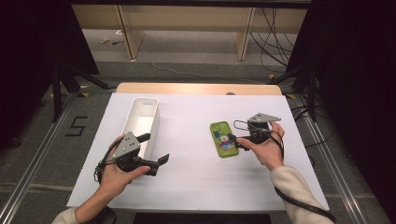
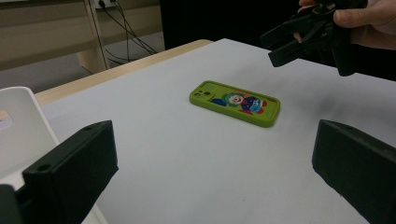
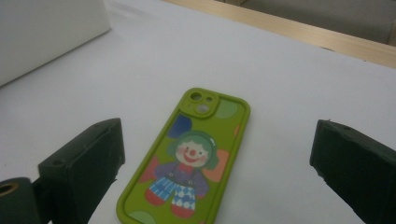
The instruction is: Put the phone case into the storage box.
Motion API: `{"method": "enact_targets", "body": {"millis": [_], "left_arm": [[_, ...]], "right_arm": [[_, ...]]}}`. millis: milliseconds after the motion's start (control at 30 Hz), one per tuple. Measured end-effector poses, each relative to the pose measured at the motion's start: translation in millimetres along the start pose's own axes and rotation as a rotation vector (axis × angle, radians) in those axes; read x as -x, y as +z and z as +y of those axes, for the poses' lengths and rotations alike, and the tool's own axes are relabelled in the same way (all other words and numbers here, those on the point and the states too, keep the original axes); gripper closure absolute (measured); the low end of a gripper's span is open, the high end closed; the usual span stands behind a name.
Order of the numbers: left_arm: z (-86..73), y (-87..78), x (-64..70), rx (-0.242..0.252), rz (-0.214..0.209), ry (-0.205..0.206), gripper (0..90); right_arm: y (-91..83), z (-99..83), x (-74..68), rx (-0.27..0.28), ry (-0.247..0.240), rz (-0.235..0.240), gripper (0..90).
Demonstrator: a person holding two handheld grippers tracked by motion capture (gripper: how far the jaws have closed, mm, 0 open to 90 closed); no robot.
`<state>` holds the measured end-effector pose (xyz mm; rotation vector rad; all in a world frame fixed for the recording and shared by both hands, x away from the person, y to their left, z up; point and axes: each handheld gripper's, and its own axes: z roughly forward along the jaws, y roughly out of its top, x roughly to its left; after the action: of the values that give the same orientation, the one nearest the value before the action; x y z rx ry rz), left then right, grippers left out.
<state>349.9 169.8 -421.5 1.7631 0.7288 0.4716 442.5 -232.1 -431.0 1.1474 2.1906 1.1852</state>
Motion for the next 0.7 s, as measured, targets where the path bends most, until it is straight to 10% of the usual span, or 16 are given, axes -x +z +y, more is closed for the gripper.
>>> {"method": "enact_targets", "body": {"millis": [700], "left_arm": [[-0.1, 0.3, 1.1, -0.002, 0.005, 0.011, 0.0]], "right_arm": [[32.3, 8.7, -7.8, -0.092, -0.01, 0.005, 5.0]]}}
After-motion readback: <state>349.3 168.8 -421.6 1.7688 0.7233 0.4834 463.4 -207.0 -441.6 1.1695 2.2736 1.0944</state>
